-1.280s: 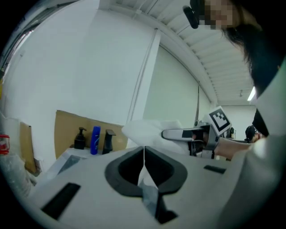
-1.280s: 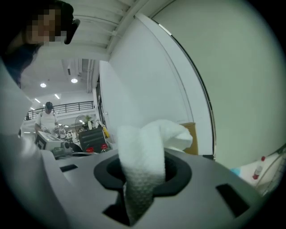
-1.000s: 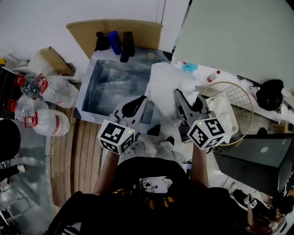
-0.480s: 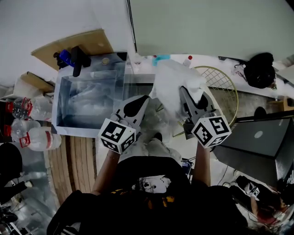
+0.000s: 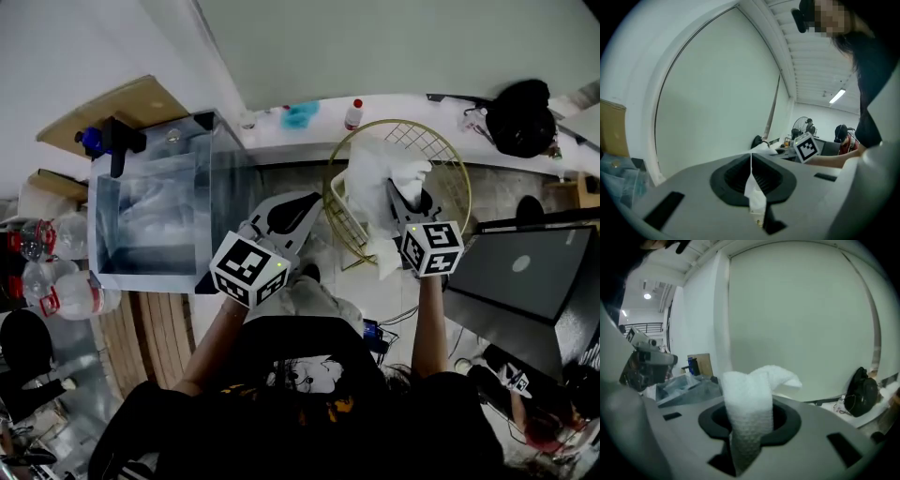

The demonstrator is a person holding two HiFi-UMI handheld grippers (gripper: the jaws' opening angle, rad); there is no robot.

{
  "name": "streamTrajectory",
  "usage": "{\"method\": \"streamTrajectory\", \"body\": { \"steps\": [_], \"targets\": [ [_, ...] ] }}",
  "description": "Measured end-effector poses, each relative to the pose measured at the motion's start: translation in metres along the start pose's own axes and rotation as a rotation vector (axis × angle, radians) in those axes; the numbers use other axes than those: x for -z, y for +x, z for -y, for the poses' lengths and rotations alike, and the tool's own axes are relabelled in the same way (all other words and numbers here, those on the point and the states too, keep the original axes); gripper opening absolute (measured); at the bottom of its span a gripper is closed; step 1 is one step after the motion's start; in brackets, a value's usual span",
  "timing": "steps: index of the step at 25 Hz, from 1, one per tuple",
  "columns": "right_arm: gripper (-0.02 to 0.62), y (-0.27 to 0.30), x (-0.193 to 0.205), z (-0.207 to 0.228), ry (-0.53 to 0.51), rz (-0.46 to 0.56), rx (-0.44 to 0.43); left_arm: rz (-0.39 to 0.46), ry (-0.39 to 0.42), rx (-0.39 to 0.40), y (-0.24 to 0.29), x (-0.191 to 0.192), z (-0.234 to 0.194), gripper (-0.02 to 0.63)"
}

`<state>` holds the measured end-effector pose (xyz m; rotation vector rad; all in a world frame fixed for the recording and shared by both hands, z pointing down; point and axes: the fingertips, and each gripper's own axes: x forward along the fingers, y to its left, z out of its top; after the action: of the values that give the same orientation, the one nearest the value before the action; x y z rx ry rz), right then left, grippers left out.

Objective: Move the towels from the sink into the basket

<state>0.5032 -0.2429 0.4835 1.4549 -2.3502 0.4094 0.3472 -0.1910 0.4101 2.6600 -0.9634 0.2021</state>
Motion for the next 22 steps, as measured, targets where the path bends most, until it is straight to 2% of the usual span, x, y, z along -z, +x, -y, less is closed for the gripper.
{"method": "streamTrajectory", "body": {
  "steps": [7, 11, 16, 19, 22],
  "targets": [
    [0.121, 0.071, 0.107, 0.046, -0.009, -0.237, 0.028, -0.051, -0.012, -0.036, 0.023, 0.013, -0.006, 0.011],
    [0.132, 0.106, 0.174, 0.051, 0.032, -0.392, 0.005, -0.067, -0.015, -0.061, 0.031, 0.014, -0.010, 0.011],
    [0.144, 0.136, 0.250, 0.046, 0.098, -0.525, -0.016, -0.098, -0.029, -0.102, 0.031, 0.019, -0.019, 0.011],
    [0.146, 0.148, 0.277, 0.040, 0.121, -0.563, -0.008, -0.129, -0.043, -0.129, 0.027, 0.030, -0.026, 0.011],
    [0.168, 0.155, 0.281, 0.040, 0.129, -0.562, 0.017, -0.150, -0.055, -0.144, 0.024, 0.039, -0.031, 0.011]
  ]
}}
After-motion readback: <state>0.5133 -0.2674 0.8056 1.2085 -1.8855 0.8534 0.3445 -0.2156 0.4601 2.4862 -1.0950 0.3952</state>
